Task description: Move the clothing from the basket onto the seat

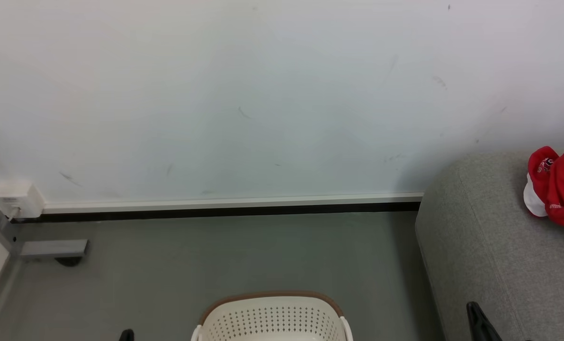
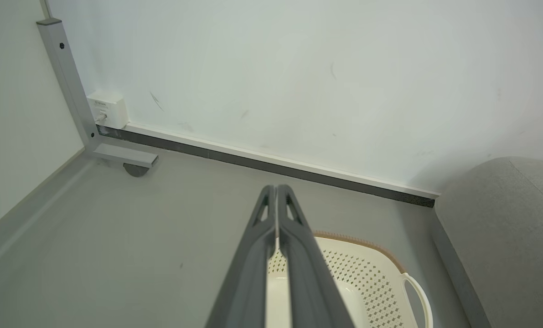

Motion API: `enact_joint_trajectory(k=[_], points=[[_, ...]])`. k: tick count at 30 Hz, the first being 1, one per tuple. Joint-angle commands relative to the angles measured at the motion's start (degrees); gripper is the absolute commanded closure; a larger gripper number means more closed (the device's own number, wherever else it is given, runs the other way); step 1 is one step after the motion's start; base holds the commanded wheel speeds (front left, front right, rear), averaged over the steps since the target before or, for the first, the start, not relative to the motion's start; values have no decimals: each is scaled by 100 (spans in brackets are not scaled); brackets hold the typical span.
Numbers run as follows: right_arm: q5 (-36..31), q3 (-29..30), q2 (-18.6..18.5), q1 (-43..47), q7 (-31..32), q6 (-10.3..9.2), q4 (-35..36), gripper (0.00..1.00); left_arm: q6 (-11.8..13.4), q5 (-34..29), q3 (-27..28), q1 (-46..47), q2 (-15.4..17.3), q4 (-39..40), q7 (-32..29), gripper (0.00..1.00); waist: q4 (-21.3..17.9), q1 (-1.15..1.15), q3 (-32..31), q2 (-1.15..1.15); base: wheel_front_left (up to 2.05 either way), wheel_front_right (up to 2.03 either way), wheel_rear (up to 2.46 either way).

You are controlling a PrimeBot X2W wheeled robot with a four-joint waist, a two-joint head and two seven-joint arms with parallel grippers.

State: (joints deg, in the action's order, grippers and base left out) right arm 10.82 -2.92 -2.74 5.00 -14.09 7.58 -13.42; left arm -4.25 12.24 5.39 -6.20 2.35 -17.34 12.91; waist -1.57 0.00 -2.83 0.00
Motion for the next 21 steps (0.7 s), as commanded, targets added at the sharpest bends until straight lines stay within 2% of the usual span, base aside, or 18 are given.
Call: enact_joint_trajectory(k=[1, 21], points=[[381, 49, -40, -144, 68, -1, 69, 100, -26, 359, 44, 180, 23, 77, -74, 100, 2, 0, 5, 0, 0, 0, 0], [2428, 166, -123, -420, 482, -3, 28, 100, -103, 2295, 14, 424, 35, 197, -497, 100, 27, 0, 50, 0, 0, 0, 0]])
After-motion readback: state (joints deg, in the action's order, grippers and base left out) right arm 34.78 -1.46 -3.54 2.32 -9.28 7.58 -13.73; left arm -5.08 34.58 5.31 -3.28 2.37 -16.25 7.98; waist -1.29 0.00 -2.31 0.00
